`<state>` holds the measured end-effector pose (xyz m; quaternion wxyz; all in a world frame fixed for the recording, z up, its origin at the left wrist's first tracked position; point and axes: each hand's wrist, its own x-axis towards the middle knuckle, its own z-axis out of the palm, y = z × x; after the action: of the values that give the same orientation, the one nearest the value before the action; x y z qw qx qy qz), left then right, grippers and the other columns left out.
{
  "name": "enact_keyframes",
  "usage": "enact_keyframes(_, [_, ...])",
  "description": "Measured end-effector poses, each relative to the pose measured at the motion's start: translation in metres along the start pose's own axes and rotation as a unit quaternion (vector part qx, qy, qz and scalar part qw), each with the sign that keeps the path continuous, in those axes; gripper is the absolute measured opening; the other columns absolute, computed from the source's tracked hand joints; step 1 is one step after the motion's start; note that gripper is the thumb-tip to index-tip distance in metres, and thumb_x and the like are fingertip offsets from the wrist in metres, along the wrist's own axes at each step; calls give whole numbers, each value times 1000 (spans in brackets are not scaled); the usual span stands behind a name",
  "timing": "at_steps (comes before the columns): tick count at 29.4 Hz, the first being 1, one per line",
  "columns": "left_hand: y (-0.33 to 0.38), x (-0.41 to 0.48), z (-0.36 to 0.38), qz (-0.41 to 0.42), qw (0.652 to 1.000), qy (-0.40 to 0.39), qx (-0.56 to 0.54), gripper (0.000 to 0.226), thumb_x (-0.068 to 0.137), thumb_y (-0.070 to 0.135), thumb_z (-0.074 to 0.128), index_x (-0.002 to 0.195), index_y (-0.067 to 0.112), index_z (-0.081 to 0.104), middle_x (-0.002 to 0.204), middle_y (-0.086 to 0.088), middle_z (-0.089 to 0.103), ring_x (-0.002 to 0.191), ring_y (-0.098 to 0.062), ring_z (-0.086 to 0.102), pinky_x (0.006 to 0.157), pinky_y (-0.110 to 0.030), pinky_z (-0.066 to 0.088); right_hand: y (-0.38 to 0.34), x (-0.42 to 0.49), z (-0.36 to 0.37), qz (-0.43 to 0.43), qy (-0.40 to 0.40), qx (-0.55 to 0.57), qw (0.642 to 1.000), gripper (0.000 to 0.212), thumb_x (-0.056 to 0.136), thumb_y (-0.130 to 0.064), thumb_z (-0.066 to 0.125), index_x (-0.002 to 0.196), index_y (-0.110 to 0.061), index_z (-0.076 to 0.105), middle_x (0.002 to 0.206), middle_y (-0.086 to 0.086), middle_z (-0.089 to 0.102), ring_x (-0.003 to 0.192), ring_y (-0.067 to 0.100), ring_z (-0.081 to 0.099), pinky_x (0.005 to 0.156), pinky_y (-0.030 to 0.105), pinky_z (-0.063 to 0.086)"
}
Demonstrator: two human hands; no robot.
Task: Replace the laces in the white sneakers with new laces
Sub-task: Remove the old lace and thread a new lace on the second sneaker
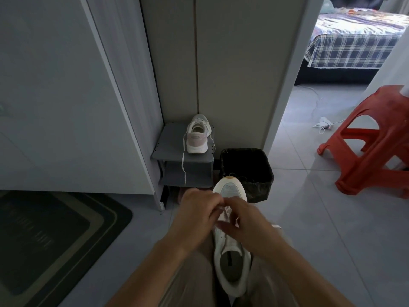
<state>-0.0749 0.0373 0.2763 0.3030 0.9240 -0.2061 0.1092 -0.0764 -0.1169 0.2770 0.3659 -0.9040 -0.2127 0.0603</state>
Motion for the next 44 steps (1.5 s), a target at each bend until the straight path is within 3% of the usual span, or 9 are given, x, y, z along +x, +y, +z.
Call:
enact_keyframes(8, [-27, -17, -51, -142, 965, -122, -185, 8, 80, 16, 69, 79, 22, 65, 71, 6, 63, 72, 1, 58, 67, -9, 44, 19, -2, -19, 56, 55, 37, 996, 9, 85, -11, 63, 88, -19, 65, 78, -10, 62, 69, 5, 59, 65, 8, 46])
enact_keyframes(19, [-106, -57, -83, -314, 947, -64, -36, 14, 89, 16, 57, 95, 26, 64, 97, 3, 67, 85, -3, 58, 83, -23, 44, 53, -21, -22, 150, 66, 106, 981, 18, 85, -11, 63, 76, -27, 62, 74, -6, 66, 63, 2, 60, 61, 12, 45])
enact_keyframes(22, [-87, -45, -72, -252, 967, 38, 3, 19, 90, 16, 57, 105, 18, 68, 98, 3, 68, 81, -7, 61, 73, -16, 44, 49, -18, -20, 144, 14, 64, 987, 18, 84, -23, 64, 96, -33, 55, 102, -9, 57, 88, 3, 55, 73, 11, 43])
enact_keyframes(25, [-37, -18, -51, -44, 998, 29, 41, 19, 87, 29, 52, 95, 28, 69, 82, 7, 68, 67, -6, 61, 60, -25, 52, 22, -5, -19, 33, 76, 50, 995, 34, 79, -40, 61, 110, -40, 46, 120, -19, 44, 110, -5, 42, 87, 5, 33])
enact_keyframes(28, [6, 8, -32, 83, 994, 13, 68, 22, 79, 26, 45, 82, 23, 67, 65, 6, 58, 50, -8, 54, 43, -19, 43, -12, 6, -17, -4, 22, 164, 986, 26, 78, -43, 53, 103, -37, 51, 105, -17, 57, 95, -7, 54, 84, 9, 42])
enact_keyframes(31, [19, 19, -30, 82, 996, -2, 29, 21, 84, 27, 52, 96, 18, 67, 73, 5, 63, 63, -6, 55, 52, -14, 40, -16, 8, -26, 64, -6, 285, 956, 11, 89, -20, 55, 96, -14, 60, 71, 5, 57, 58, 9, 55, 58, 21, 47])
enact_keyframes(36, [-7, 8, -27, 34, 998, -27, -43, 31, 85, 35, 51, 97, 15, 71, 82, 7, 69, 70, 12, 55, 64, -5, 38, 16, -9, -42, 139, 38, 211, 967, 15, 89, -14, 57, 77, -18, 64, 51, -10, 50, 45, 2, 40, 49, 17, 36])
enact_keyframes(41, [2, 8, -11, 91, 995, 10, 28, 23, 85, 33, 50, 86, 18, 67, 64, 7, 65, 54, 1, 57, 49, -21, 51, 14, -13, -34, 93, 18, 106, 990, 16, 86, -29, 58, 102, -29, 57, 98, -17, 59, 87, -7, 58, 69, 5, 44])
enact_keyframes(44, [15, 13, -1, 147, 986, 2, 84, 19, 75, 23, 68, 87, 19, 53, 51, 6, 56, 38, -6, 51, 35, -16, 39, 0, -6, -28, 85, 26, 148, 985, 6, 87, -25, 57, 90, -30, 56, 93, -7, 65, 76, -2, 62, 70, 10, 50])
